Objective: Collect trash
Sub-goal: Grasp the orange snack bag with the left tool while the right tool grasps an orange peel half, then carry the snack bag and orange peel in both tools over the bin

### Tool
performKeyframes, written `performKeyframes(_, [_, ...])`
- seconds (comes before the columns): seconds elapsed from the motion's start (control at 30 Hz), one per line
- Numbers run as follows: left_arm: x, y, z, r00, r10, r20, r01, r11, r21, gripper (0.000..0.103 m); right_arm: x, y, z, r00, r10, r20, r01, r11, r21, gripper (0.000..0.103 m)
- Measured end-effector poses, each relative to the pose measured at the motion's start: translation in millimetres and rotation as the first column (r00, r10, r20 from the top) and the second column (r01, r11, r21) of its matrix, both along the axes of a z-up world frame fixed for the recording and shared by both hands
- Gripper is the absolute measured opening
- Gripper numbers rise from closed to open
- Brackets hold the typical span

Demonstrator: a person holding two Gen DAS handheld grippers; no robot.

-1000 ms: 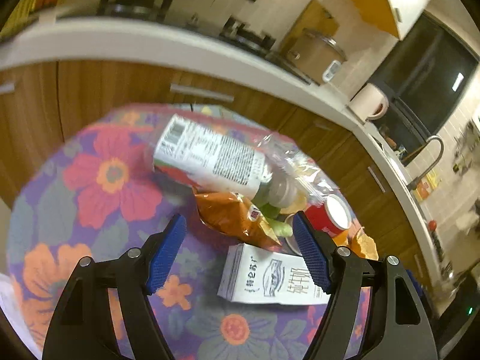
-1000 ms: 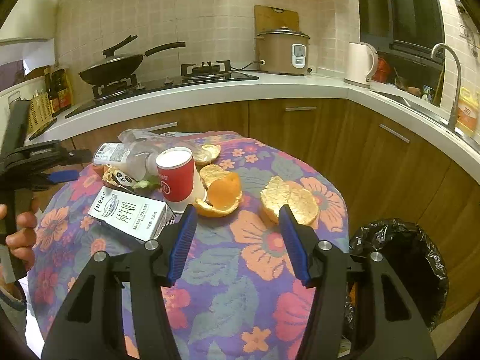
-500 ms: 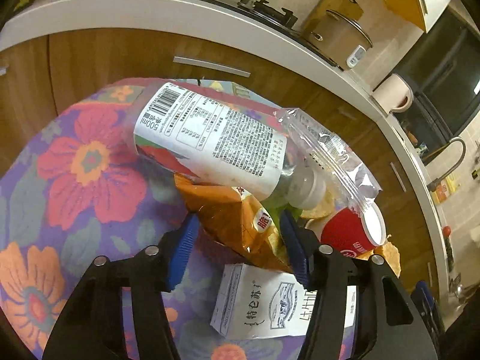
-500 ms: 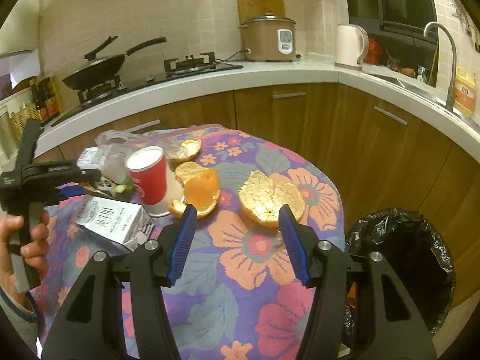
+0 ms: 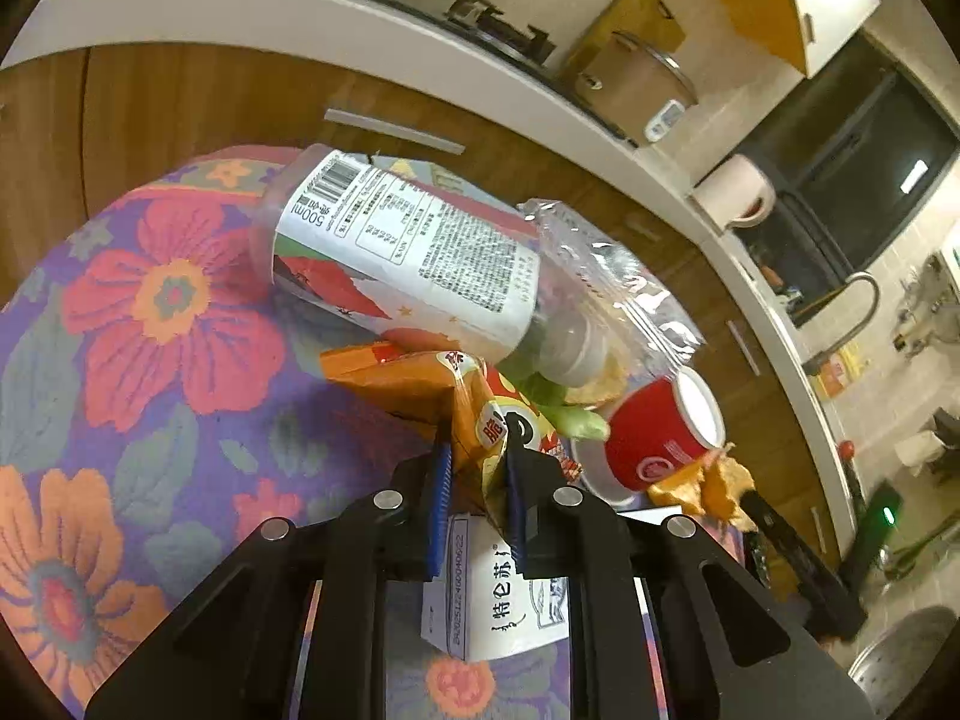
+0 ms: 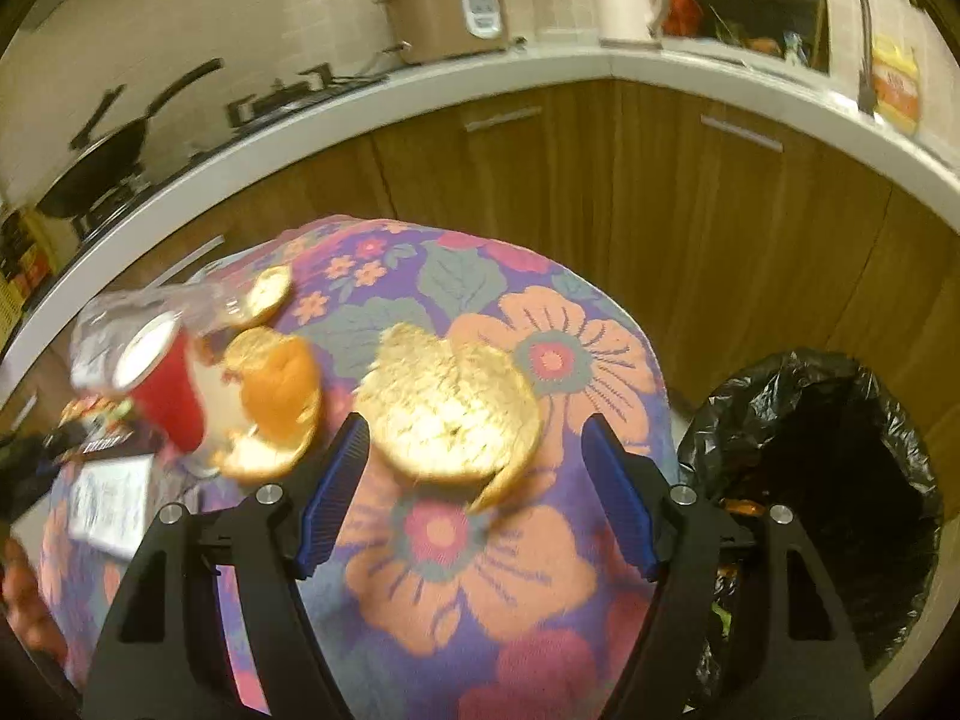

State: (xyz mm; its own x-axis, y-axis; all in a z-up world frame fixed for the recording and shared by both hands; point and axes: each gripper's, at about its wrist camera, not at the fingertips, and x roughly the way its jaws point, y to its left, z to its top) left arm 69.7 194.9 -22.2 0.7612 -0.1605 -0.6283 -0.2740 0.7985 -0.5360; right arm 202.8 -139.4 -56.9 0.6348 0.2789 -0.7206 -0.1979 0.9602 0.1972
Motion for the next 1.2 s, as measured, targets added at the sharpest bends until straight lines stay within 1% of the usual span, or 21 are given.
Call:
performKeyframes(0.03, [-1.4,-1.0,2.0,1.000,-0.006,0.009,0.006,1.000,0.006,0.013,8.2,-0.1,-4.4,0.999,-0.013,-0.035,0.013,1.000,0.007,0.069])
performKeyframes(0.1, [-7.3,-4.2,6.6,0.999,-0.021,0.034,0.020,1.000,0.017,0.013,16.0,-0.2,-10.0,0.997,-0.013,-0.072,0.014,1.000,0.019,0.069])
performKeyframes(0.17, [-12.4,-7.0,11.7,0.998,-0.030,0.060,0.029,0.999,0.025,0.013,18.5,-0.4,-11.7,0.996,-0.014,-0.083,0.016,1.000,0.021,0.058])
performKeyframes(0.2, [-13.3,-8.3,14.0,0.997,-0.035,0.071,0.033,0.999,0.027,0.013,18.3,1.6,-12.4,0.996,-0.003,-0.086,0.005,1.000,0.016,0.048])
performKeyframes(0.23, [-15.8,-10.4,16.4,0.996,-0.041,0.085,0.038,0.999,0.030,0.013,17.4,4.9,-13.7,0.996,0.014,-0.092,-0.014,1.000,0.006,0.033])
performKeyframes(0.27, [-17.7,-12.7,19.4,0.994,-0.047,0.096,0.043,0.998,0.038,0.013,16.1,7.2,-13.9,0.996,0.020,-0.092,-0.020,1.000,-0.007,0.029])
performKeyframes(0.3, [-19.7,-15.2,21.4,0.994,-0.048,0.101,0.043,0.998,0.046,0.013,14.5,9.4,-13.5,0.996,0.026,-0.088,-0.027,0.999,-0.016,0.022])
performKeyframes(0.33, [-21.5,-17.6,23.9,0.993,-0.052,0.109,0.046,0.997,0.058,0.013,12.7,10.8,-13.3,0.995,0.038,-0.087,-0.039,0.999,-0.015,0.012])
performKeyframes(0.4, [-26.2,-23.8,30.8,0.989,-0.063,0.133,0.053,0.995,0.082,0.013,8.5,9.3,-11.4,0.996,0.044,-0.075,-0.044,0.999,0.000,0.008])
performKeyframes(0.47, [-33.0,-29.2,37.7,0.983,-0.079,0.168,0.062,0.993,0.103,0.013,0.6,3.3,-6.6,0.998,0.037,-0.045,-0.036,0.999,0.033,0.005])
performKeyframes(0.5, [-36.8,-32.5,41.5,0.977,-0.090,0.194,0.068,0.991,0.116,0.013,-2.7,1.7,-4.1,0.999,0.029,-0.033,-0.027,0.999,0.037,0.005])
performKeyframes(0.57, [-42.2,-36.7,47.4,0.969,-0.113,0.222,0.085,0.988,0.130,0.013,-10.8,-2.1,3.2,1.000,0.026,0.006,-0.026,0.998,0.051,0.004])
performKeyframes(0.7, [-44.9,-51.6,56.7,0.956,-0.152,0.252,0.117,0.982,0.147,0.013,-24.1,-9.6,18.8,0.998,0.010,0.062,-0.013,0.998,0.060,0.004])
performKeyframes(0.8, [-45.1,-68.0,62.9,0.947,-0.184,0.262,0.139,0.974,0.179,0.013,-33.3,-22.2,31.5,0.996,-0.017,0.092,0.010,0.997,0.076,0.004])
performKeyframes(0.87, [-43.5,-80.0,66.5,0.941,-0.208,0.266,0.157,0.967,0.201,0.013,-38.9,-35.8,39.9,0.994,-0.034,0.105,0.023,0.994,0.106,0.004])
performKeyframes(0.93, [-42.5,-89.7,68.8,0.933,-0.235,0.274,0.180,0.961,0.210,0.013,-43.6,-49.4,48.2,0.991,-0.057,0.120,0.043,0.992,0.122,0.004])
performKeyframes(1.0, [-38.9,-103.2,72.1,0.923,-0.265,0.280,0.207,0.953,0.221,0.013,-48.7,-62.7,53.9,0.987,-0.079,0.137,0.063,0.991,0.119,0.004])
performKeyframes(1.07, [-35.4,-116.8,75.0,0.913,-0.294,0.283,0.232,0.945,0.232,0.013,-56.7,-81.8,58.2,0.979,-0.120,0.165,0.105,0.990,0.092,0.004])
performKeyframes(1.2, [-23.6,-154.9,79.1,0.883,-0.377,0.278,0.307,0.914,0.264,0.013,-64.3,-123.9,55.7,0.966,-0.197,0.167,0.183,0.978,0.097,0.004])
